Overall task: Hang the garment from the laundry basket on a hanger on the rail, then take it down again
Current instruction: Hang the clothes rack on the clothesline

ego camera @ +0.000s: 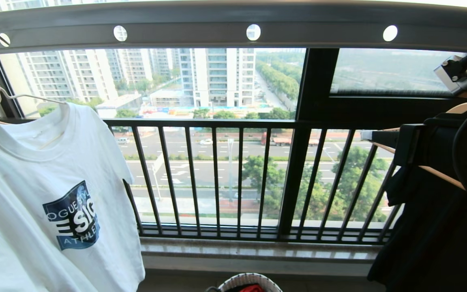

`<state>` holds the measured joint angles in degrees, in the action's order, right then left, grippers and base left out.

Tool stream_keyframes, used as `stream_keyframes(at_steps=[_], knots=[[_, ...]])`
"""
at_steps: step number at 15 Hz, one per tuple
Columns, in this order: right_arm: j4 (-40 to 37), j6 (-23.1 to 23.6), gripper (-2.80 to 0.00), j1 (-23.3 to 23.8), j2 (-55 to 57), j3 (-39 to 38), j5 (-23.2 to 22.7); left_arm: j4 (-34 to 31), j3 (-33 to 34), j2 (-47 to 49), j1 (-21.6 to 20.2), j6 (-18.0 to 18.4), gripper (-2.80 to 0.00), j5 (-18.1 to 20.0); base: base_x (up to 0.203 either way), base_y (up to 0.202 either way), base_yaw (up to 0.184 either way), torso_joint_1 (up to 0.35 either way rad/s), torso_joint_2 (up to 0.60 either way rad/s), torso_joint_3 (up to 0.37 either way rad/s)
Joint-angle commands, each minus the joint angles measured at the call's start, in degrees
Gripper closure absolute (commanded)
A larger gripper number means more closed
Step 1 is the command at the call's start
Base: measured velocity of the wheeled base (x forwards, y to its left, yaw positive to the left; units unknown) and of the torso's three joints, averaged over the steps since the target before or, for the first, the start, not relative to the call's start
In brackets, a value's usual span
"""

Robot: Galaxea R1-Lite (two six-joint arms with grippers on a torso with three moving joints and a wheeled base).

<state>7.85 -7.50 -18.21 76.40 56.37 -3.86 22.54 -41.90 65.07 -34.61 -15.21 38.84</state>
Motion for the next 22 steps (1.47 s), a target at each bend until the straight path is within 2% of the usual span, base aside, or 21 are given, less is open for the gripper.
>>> stream_keyframes(at_steps=[1,3,15,16,18,21,22], knots=[[0.15,0.01,0.00,0.02,0.07,-0.03,-0.09,0.14,0.03,1.53,-0.02,0.55,0.00,0.18,0.000,0.000,0.000,0.000,0.00,0.000],[0.24,0.03,0.00,0.11,-0.02,-0.03,-0.09,0.14,0.06,2.46,-0.02,1.85,0.00,0.10,0.000,0.000,0.000,0.000,0.00,0.000],[2.43,-0.06,0.00,2.13,-0.20,0.14,-0.36,-1.10,0.25,1.62,-0.02,2.83,0.00,0.05,0.000,0.000,0.000,0.000,0.00,0.000],[2.43,0.03,0.00,2.30,-0.20,0.14,-0.36,-2.46,0.39,-0.05,-0.02,2.84,0.00,0.00,0.000,0.000,0.000,0.000,0.00,0.000],[2.52,-0.02,0.00,2.48,-0.29,0.22,-0.36,-9.56,-0.91,-2.59,-0.05,3.74,0.00,-0.15,0.000,0.000,0.000,0.000,0.00,0.000],[2.52,0.03,0.00,2.57,-0.75,0.23,-0.36,-10.94,-1.26,-0.86,-0.19,5.72,0.00,-0.33,0.000,0.000,0.000,0.000,0.00,0.000],[2.52,0.03,0.00,2.57,-0.90,0.23,-0.36,-10.85,-1.26,-0.56,-0.20,5.72,-2.80,-0.34,0.000,0.000,0.000,0.000,0.00,0.000]])
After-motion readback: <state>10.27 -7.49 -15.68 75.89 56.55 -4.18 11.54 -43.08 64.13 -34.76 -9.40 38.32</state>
